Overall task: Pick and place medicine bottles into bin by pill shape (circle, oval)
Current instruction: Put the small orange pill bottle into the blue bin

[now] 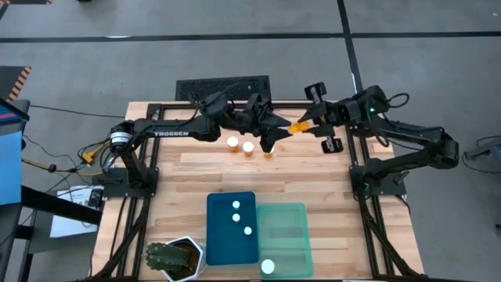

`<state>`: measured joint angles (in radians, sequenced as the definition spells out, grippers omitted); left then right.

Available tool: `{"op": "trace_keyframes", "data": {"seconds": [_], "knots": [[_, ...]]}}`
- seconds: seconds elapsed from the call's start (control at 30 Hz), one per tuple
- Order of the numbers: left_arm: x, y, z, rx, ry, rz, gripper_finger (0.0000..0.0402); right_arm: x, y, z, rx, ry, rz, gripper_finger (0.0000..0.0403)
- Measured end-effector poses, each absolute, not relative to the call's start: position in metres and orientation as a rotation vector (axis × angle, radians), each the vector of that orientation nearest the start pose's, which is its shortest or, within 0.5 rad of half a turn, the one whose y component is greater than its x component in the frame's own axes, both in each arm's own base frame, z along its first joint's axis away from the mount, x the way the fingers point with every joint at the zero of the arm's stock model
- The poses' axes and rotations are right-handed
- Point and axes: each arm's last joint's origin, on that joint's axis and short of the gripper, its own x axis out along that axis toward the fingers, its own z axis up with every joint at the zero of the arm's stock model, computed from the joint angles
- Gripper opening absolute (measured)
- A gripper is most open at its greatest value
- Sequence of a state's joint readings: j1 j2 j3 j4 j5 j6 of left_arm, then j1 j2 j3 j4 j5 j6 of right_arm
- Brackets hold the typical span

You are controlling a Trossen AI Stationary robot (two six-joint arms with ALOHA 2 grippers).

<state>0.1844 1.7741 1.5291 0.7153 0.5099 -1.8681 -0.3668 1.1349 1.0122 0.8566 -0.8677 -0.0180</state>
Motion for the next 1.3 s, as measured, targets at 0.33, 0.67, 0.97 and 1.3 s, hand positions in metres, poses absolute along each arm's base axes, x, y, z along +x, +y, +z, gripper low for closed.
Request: {"op": "trace_keyframes", "data": {"seconds": [0.33, 0.67, 0.97, 1.3], "knots": [[0.405, 0.058, 0.403, -1.675, 0.006, -0.622, 0.0167, 0.226, -0.057, 0.425, -0.485, -0.627, 0.483, 0.0088], [0.404, 0.058, 0.403, -1.669, 0.004, -0.627, 0.0167, 0.225, -0.054, 0.426, -0.558, -0.655, 0.496, 0.0088], [0.405, 0.050, 0.403, -1.689, 0.089, -0.675, 0.0167, 0.225, -0.055, 0.426, -0.628, -0.671, 0.487, 0.0088], [0.409, 0.054, 0.397, -1.710, 0.093, -0.647, 0.0167, 0.230, -0.050, 0.422, -0.645, -0.669, 0.549, 0.0088]]}}
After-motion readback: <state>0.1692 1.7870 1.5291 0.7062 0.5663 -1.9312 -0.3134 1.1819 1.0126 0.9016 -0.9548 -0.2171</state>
